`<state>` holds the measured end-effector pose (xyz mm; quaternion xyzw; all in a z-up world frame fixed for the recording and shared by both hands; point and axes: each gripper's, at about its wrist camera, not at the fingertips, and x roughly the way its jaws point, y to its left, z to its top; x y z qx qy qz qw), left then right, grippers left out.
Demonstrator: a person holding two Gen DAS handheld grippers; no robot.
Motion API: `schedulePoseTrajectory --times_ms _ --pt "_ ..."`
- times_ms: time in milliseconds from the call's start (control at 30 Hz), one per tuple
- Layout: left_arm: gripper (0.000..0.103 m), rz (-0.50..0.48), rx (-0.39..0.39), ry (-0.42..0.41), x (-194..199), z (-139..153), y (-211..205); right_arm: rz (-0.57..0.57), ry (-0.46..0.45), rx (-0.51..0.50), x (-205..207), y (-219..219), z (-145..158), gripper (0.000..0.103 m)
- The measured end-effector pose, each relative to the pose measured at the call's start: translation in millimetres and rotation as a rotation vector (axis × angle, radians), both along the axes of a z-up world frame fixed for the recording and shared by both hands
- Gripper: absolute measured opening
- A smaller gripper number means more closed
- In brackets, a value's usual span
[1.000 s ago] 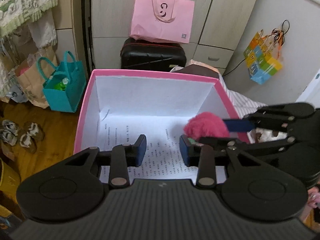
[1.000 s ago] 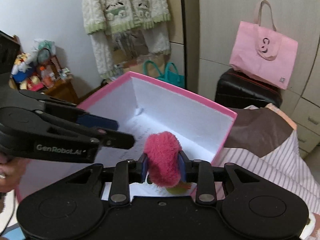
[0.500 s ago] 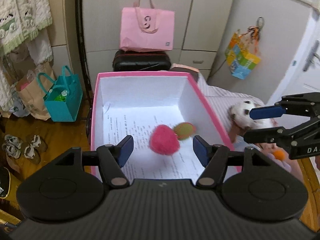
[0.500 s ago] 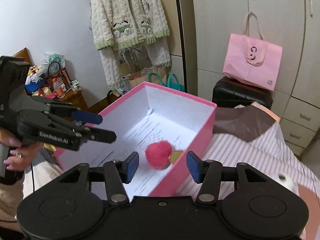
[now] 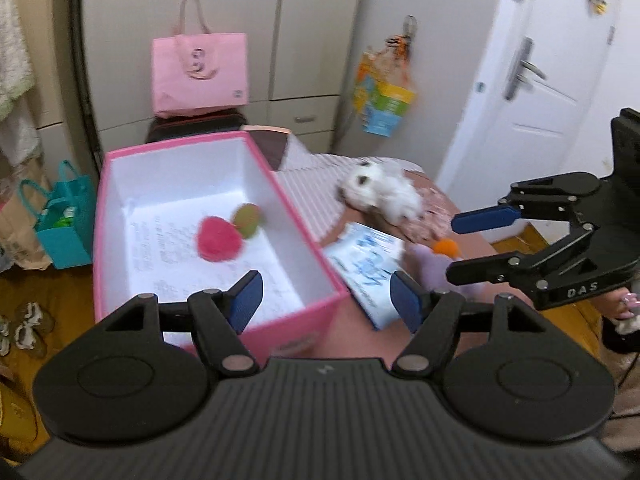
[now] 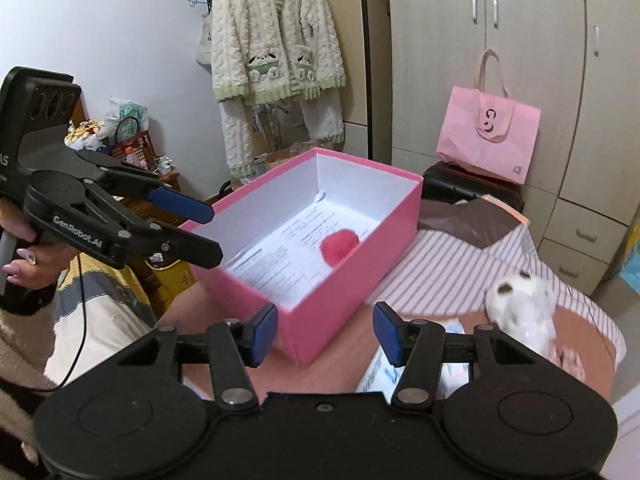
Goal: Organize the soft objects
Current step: 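Move the left tool to the lavender plush bunny and grasp it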
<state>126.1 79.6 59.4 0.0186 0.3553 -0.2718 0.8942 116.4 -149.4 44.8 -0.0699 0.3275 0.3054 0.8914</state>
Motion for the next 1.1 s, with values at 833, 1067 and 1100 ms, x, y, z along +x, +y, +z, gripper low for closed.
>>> schedulePoseTrajectory --times_ms 833,1067,1100 --pt "0.068 -0.255 0.027 0.118 -19.1 -82.5 -144.2 -0.155 0.062 -0.085 -55.5 -88.1 -94.4 0.063" --pt "0.062 -0.221 0.019 0.125 6.9 -104.2 -171.7 -0.233 0.059 -0.117 -37.5 -104.1 -120.9 0.066" --pt "0.061 -0.22 0.016 0.127 11.3 -107.5 -175.8 -0.24 0.064 -0.12 -34.4 -105.4 -123.6 0.066"
